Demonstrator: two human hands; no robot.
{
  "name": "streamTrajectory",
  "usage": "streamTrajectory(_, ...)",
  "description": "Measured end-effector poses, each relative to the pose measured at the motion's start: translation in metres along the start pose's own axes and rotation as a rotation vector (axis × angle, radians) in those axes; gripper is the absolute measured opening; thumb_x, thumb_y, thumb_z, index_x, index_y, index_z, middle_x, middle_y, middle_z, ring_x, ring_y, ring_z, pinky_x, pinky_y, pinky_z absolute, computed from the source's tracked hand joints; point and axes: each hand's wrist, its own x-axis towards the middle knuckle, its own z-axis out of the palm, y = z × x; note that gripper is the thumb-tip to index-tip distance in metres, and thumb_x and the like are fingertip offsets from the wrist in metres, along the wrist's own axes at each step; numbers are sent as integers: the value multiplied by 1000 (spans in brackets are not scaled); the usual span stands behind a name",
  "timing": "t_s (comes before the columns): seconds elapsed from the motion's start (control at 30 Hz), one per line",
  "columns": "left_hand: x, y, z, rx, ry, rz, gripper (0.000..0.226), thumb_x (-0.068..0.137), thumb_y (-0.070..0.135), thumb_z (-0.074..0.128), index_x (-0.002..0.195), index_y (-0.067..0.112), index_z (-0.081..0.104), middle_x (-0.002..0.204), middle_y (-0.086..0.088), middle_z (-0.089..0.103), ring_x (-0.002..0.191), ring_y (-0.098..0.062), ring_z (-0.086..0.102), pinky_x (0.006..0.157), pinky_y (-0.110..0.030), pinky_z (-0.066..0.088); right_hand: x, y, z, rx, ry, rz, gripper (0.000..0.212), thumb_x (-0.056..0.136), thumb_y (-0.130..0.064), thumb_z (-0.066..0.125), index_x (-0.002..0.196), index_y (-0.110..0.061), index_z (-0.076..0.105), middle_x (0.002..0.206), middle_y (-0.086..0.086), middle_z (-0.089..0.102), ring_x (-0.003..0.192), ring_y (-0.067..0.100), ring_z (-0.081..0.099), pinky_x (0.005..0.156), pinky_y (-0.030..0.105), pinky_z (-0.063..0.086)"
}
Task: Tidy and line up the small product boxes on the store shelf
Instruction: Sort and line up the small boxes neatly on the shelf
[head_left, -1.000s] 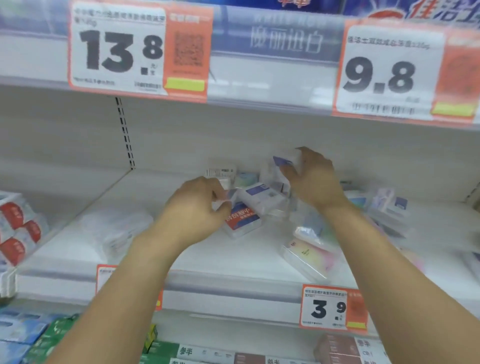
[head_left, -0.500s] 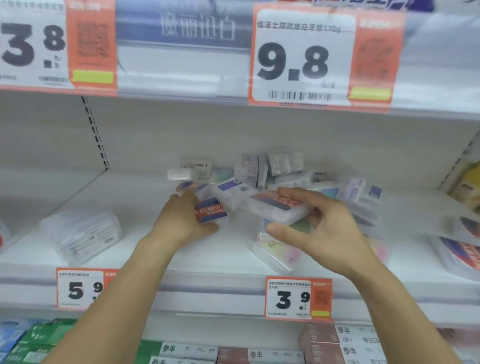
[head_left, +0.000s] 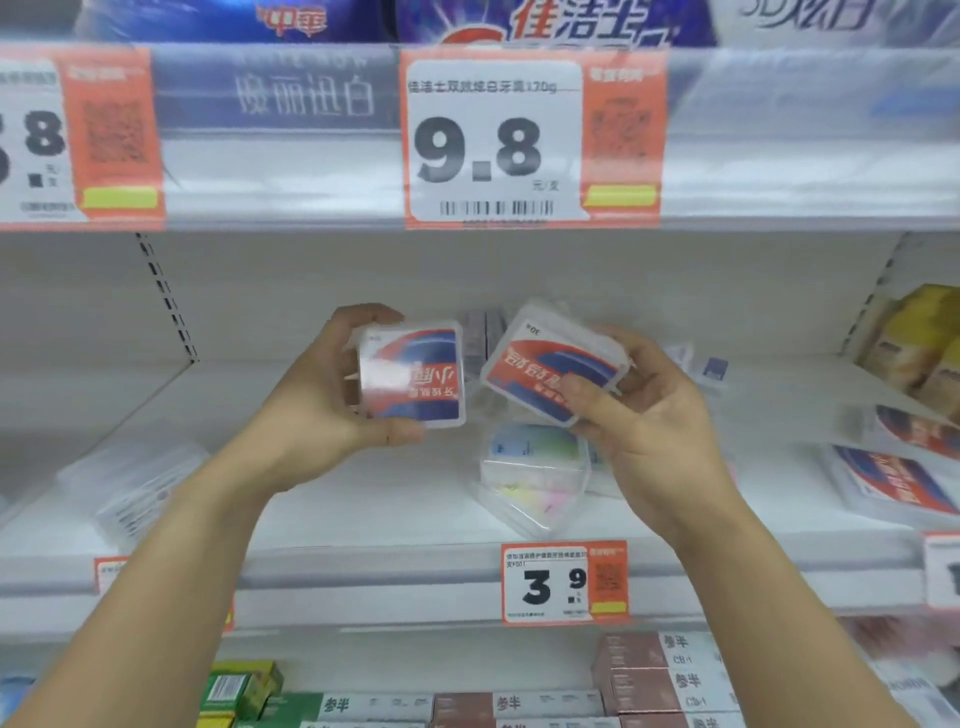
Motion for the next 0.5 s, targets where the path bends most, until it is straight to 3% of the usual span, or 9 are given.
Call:
streamTrajectory(0.1,1,12,17,-50,-34,51,69,77,-3,75,127,37,49,102,-9,68,63,-22,65,63,-37,58,1,-7,-6,11,104,27,30,90,-10,66,119,-19,63,105,1,75,99,24,72,80,41,59)
streamTrajectory(0.17,3,20,32,-72,-12,48,63,82,-1,71,126,40,51,100,-5,69,64,-19,64,61,-40,57,2,-14,-19,-83,221,18,28,96,-20,60,123,-29,58,88,-9,76,79,15,74,52,29,54)
streamTrajectory(0.23,5,33,55,-125,18,31,61,84,-2,67,125,41,52,99,-3,70,69,-18,65,58,-40,56,3,-24,-45,-165,335,14,27,99,-24,56,124,-34,51,81,-8,73,62,13,71,37,25,42)
streamTrajectory(0.37,2,67,123,-147,-126,97,68,82,-5,59,130,39,44,102,2,67,77,-14,68,56,-36,56,4,-42,-119,-285,549,-3,23,97,-25,58,118,-30,50,111,6,65,67,25,73,39,24,46)
streamTrajectory(0.5,15,91,213,-107,-156,117,71,76,3,70,132,31,39,95,0,66,74,-16,67,51,-32,55,-3,-53,-181,-338,671,56,44,80,-23,75,117,-29,51,116,5,62,87,32,73,62,36,59)
